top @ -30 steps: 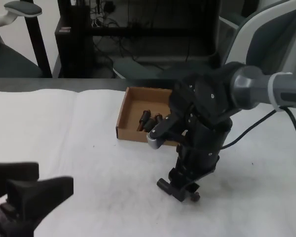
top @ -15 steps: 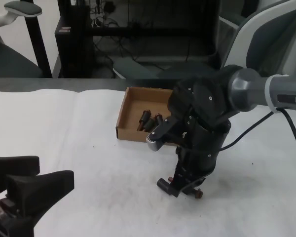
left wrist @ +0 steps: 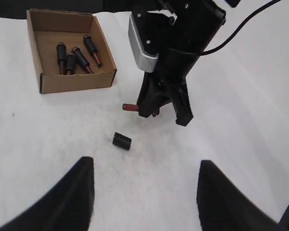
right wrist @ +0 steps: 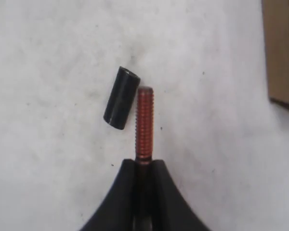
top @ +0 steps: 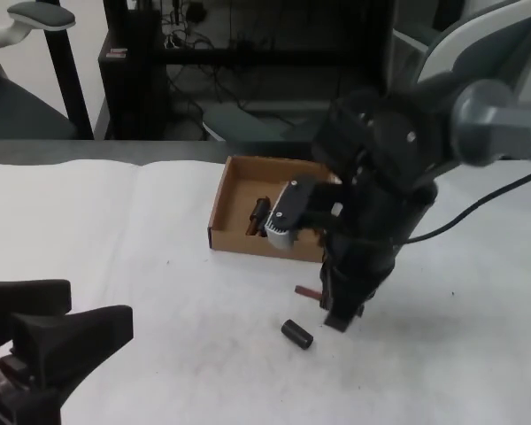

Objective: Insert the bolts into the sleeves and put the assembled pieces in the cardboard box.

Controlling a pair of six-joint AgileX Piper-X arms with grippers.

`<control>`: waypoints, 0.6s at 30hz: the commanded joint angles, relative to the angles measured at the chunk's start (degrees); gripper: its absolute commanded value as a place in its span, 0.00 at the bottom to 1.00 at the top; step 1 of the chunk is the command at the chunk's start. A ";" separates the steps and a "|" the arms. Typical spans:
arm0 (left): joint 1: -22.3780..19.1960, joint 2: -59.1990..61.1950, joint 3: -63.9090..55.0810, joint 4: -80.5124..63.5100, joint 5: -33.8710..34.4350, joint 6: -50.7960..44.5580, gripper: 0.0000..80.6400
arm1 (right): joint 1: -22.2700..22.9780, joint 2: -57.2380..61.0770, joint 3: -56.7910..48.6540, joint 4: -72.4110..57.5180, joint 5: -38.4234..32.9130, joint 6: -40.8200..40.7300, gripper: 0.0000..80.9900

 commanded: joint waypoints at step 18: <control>-0.11 -0.54 -0.06 -1.02 0.05 3.28 0.77 | -0.05 -2.69 -0.51 3.93 -2.42 -59.12 0.01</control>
